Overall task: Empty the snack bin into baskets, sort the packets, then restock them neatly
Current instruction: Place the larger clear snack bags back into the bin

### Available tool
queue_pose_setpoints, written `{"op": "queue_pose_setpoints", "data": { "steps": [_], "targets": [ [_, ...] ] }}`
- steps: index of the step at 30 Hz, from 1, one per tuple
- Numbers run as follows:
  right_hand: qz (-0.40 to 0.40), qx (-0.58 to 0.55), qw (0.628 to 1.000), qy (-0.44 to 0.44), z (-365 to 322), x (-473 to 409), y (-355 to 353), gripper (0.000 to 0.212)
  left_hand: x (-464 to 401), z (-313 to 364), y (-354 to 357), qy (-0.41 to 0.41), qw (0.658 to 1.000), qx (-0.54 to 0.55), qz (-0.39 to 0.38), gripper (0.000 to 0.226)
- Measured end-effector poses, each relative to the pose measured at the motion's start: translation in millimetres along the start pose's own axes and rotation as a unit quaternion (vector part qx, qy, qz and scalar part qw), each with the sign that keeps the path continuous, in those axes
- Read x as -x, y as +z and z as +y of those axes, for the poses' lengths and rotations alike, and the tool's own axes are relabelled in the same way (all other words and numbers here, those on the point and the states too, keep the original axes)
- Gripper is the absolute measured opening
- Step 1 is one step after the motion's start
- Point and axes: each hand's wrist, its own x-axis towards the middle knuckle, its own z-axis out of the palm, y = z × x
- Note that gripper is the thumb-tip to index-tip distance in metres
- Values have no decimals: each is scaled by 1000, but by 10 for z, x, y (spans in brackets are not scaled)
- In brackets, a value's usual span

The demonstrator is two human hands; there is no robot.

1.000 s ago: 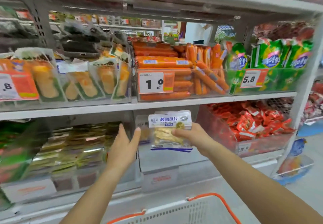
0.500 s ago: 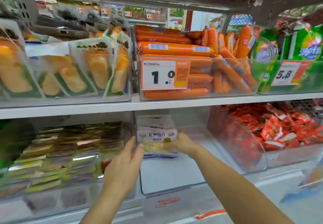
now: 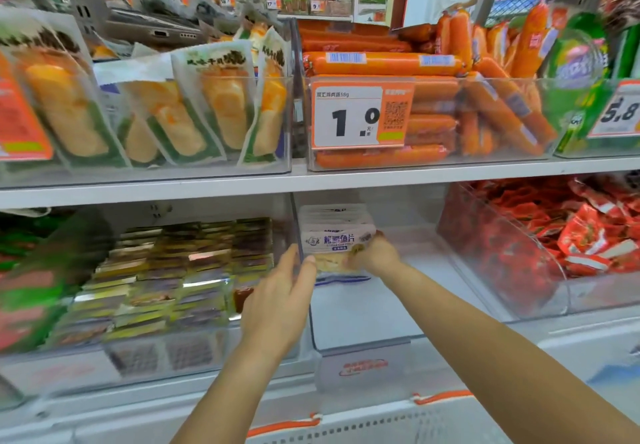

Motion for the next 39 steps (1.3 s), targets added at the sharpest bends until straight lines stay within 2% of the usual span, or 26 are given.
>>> {"op": "queue_pose_setpoints", "data": {
  "steps": [3,6,8,10,12,15,17,20,22,25,28,30,32,34,35,37,39],
  "targets": [
    [-28,-117,993,14,10,-9,-45,63,12,6,-2,-2,1000,-2,-4,51],
    [-45,-182,981,52,-57,143,-93,36,6,4,-1,-3,1000,2,-9,51],
    [-37,-205,976,64,-78,285,-189,43,7,-8,-8,-4,1000,3,-17,52],
    [16,-214,976,32,-47,429,-349,54,30,12,-40,-6,999,15,-36,59],
    [77,-220,972,-34,-13,701,-527,53,48,49,-68,7,998,49,-37,58],
    [101,-271,952,-99,151,1278,-842,31,120,53,-142,70,993,95,31,53],
    [80,-288,947,-121,344,1711,-1015,22,293,26,-163,149,985,44,79,45],
    [26,-273,957,-90,865,2193,-991,27,742,-89,-24,254,964,-4,81,31],
    [-18,-245,968,-58,1340,2368,-797,27,1036,-277,202,288,955,-21,61,26],
    [-103,-195,975,35,2107,2461,-367,22,1390,-639,636,316,946,-67,34,27],
    [-216,-55,971,82,2838,2429,128,12,1663,-1053,1114,297,950,-91,-33,30],
    [-305,81,946,76,3244,2386,449,27,1796,-1348,1447,230,953,-139,-142,34],
    [-371,223,900,41,3545,2329,704,40,1882,-1675,1769,132,916,-224,-305,41],
    [-402,301,865,17,3725,2262,885,47,1959,-1994,2039,56,850,-292,-434,59],
    [-407,314,858,9,3784,2225,955,47,2003,-2141,2158,30,834,-302,-461,66],
    [-407,316,857,-12,3848,2134,1074,47,2078,-2368,2344,5,820,-331,-466,73],
    [-406,285,868,-18,3867,2053,1166,47,2142,-2466,2438,13,802,-383,-459,69]
  ]
}}
